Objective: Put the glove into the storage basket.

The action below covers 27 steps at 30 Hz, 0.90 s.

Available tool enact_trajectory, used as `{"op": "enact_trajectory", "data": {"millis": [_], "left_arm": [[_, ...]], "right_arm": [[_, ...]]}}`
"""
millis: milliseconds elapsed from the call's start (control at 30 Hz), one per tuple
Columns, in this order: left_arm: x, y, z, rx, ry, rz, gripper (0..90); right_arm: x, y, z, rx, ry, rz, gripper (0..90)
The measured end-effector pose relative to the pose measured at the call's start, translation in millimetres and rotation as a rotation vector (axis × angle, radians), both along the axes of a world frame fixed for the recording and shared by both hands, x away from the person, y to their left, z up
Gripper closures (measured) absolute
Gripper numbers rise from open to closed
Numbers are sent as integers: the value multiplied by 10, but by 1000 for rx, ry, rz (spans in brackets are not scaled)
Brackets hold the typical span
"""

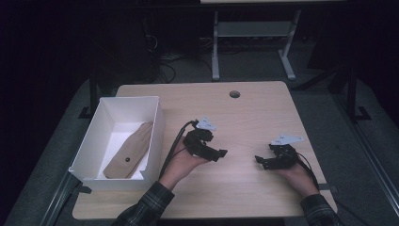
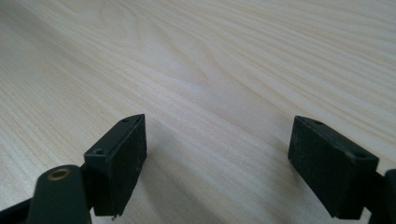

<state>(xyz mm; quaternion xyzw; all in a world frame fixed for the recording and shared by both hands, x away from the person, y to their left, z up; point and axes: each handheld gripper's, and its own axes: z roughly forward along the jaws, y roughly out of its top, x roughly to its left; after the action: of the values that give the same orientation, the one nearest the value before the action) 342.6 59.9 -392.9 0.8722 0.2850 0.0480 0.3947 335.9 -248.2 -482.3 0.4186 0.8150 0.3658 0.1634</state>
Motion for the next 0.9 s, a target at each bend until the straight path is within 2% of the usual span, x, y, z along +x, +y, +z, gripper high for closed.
{"op": "enact_trajectory", "data": {"millis": [133,333,533,700,800,900], "left_arm": [[-19,-16,-196,32,0,-20,207],[-31,13,-435,64,6,-8,206],[-33,60,-566,106,-13,-20,206],[-52,71,-683,133,-11,-11,207],[-52,73,-714,147,-6,-17,207],[-57,72,-731,155,-18,-20,203]], "right_arm": [[0,0,-1,1,0,0,190],[0,0,-1,1,0,0,190],[0,0,-1,1,-1,0,190],[0,0,-1,0,0,0,190],[0,0,-1,1,0,0,190],[-1,-1,2,-2,2,1,190]]}}
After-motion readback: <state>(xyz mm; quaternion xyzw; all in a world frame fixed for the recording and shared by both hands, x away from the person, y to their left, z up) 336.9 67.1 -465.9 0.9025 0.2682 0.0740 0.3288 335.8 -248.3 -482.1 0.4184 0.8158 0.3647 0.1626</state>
